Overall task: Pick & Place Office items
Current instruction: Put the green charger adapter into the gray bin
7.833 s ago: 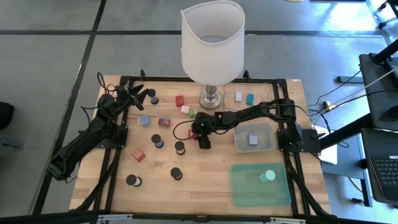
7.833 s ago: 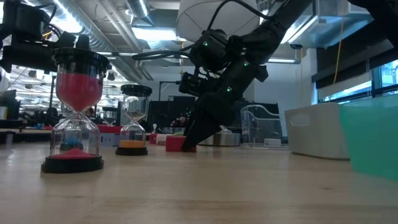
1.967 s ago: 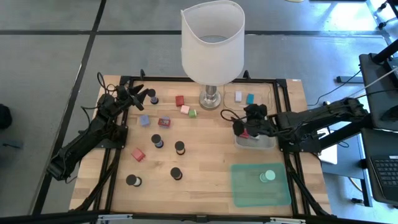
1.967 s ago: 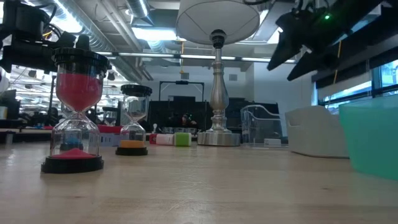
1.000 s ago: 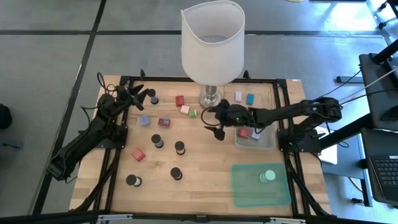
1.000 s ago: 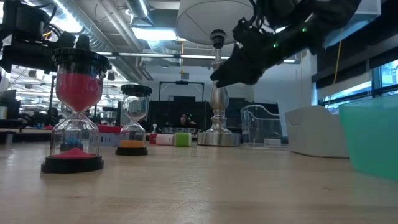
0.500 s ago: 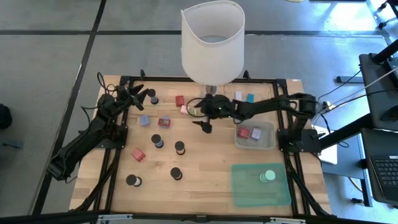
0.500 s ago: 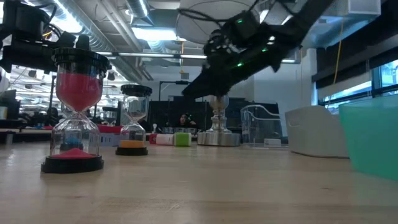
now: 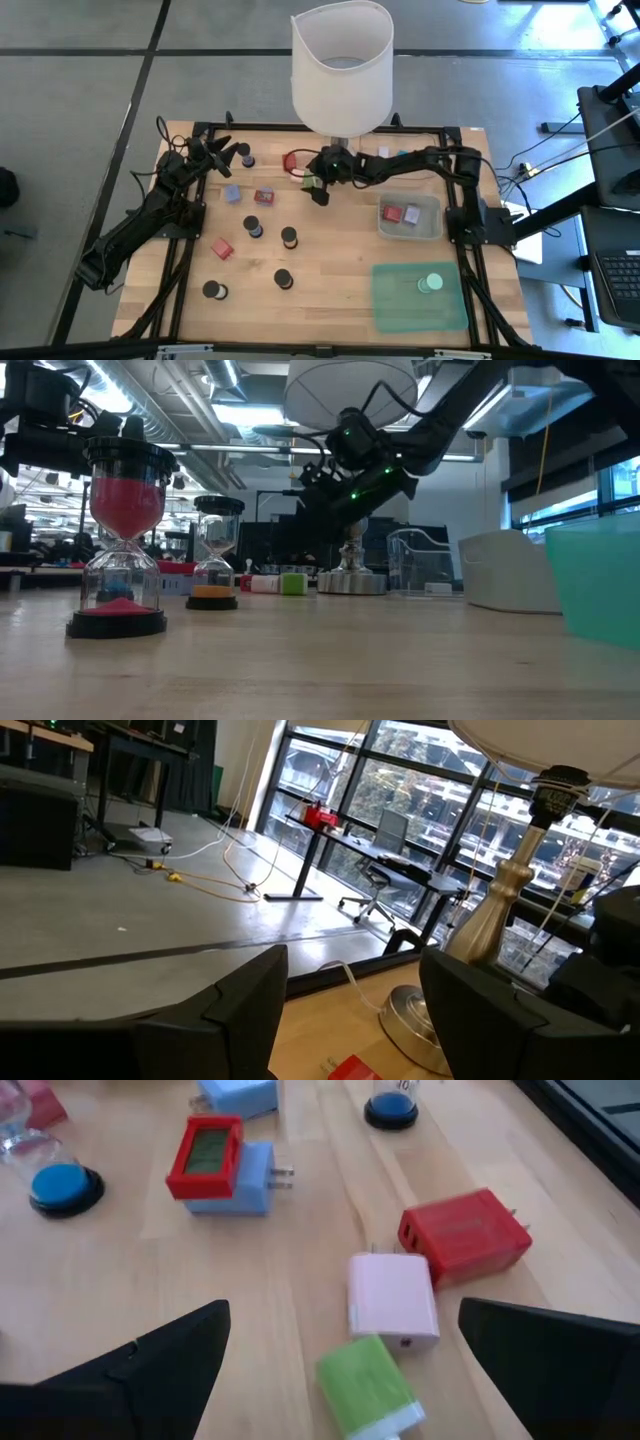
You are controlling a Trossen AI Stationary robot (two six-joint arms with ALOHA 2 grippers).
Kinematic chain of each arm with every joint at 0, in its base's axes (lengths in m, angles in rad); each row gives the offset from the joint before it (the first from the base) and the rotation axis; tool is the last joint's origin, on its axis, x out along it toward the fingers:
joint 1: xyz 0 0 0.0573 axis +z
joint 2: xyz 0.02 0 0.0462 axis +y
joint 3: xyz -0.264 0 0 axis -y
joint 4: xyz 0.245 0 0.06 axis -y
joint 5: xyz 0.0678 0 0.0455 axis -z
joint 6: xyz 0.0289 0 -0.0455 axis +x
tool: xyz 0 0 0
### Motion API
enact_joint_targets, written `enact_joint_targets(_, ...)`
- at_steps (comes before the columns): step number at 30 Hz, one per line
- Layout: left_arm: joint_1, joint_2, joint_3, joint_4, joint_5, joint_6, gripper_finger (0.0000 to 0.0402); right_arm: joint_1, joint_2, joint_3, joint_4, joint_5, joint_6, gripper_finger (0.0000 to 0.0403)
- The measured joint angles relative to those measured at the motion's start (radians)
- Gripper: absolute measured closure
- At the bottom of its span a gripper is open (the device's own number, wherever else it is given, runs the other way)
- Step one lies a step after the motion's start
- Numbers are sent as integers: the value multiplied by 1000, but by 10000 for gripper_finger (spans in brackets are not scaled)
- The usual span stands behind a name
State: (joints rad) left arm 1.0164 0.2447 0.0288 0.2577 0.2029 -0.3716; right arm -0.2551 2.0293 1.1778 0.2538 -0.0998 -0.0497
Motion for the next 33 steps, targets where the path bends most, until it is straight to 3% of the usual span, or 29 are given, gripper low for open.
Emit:
enact_joint_targets(12, 0, 0, 0, 0, 0, 0, 175, -42, 19, 0, -68, -77, -172, 6)
enact_joint_targets(33, 0, 0, 0, 0, 0, 0, 176, -32, 55, 20, -126, -75, -67, 6)
